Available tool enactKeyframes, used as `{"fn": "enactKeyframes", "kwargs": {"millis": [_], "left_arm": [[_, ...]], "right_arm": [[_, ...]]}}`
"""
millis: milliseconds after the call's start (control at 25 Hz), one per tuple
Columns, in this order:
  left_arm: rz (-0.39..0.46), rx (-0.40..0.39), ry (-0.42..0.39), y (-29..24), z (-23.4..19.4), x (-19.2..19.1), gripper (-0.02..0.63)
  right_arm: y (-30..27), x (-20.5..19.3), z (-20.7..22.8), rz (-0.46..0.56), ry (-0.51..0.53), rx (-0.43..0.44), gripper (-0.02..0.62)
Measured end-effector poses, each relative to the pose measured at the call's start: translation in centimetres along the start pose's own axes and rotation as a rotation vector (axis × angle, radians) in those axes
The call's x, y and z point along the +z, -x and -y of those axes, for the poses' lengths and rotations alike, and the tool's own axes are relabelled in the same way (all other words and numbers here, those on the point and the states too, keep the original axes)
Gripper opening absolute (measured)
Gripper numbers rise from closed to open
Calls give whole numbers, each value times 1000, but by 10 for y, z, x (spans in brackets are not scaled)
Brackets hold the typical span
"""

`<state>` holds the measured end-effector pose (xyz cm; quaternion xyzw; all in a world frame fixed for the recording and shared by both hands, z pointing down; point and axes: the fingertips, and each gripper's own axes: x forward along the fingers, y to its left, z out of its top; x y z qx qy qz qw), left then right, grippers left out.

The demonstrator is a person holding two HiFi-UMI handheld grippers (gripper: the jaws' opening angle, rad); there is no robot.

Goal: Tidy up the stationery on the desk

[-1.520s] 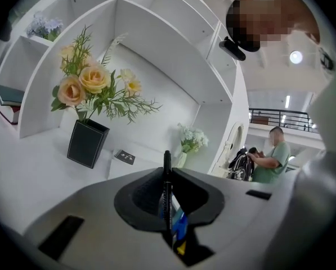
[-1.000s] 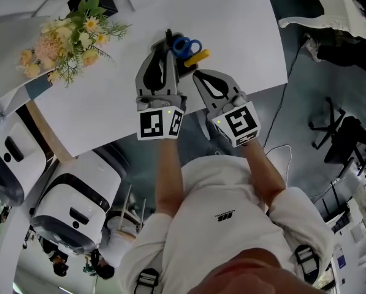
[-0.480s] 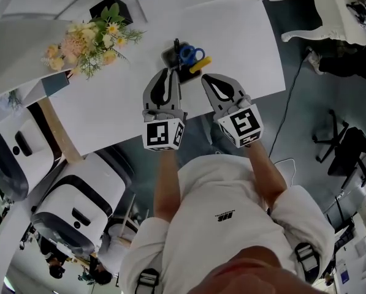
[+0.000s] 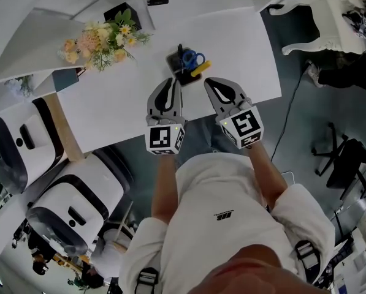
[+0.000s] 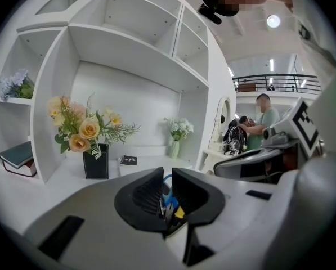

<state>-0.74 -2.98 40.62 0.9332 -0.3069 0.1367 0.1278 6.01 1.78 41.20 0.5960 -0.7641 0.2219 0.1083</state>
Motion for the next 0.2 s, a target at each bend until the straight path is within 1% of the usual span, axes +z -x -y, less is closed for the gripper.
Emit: {"fn": "enactKeyframes", "kwargs": {"millis": [200], "left_arm": [[-13,10,-3,19,6,0,0]], "right_arm": [[15,5,-8,1,8,11,-3]]}}
